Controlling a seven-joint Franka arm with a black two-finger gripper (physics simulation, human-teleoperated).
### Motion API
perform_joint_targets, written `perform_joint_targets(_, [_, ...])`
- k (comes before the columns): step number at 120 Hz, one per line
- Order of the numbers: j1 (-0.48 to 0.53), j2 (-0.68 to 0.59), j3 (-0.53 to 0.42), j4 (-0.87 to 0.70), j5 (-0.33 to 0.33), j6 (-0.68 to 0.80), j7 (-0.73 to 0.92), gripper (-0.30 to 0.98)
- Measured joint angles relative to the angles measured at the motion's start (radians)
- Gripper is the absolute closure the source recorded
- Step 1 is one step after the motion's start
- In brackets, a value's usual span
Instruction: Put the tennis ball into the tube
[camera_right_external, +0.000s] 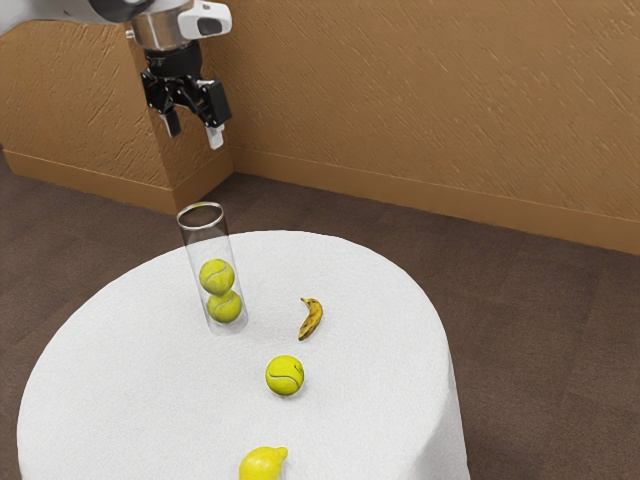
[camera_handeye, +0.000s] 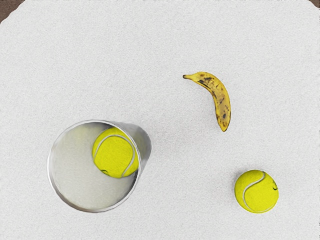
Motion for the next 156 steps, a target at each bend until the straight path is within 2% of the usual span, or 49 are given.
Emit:
perform_joint_targets(38, [-0.002, 0.001, -0.008, -0.017, -0.005, -0.002, 0.006, 0.0])
perform_joint_targets(58, [-0.005, -0.151, -0.067, -0.293, -0.032, 0.009, 0.006, 0.0])
perform_joint_targets(72, [-0.007, -0.222, -0.113, -0.473, -0.042, 0.093, 0.005, 0.0])
perform_joint_targets(87, [-0.026, -0.236, -0.152, -0.624, -0.047, 0.227, 0.004, 0.0])
perform_joint_targets(109, [-0.04, -0.235, -0.161, -0.802, -0.051, 0.472, 0.002, 0.0])
perform_joint_targets(130, [-0.063, -0.204, -0.161, -0.886, -0.052, 0.635, 0.001, 0.0])
perform_joint_targets(156, [-0.093, -0.111, -0.161, -0.892, -0.054, 0.692, -0.002, 0.0])
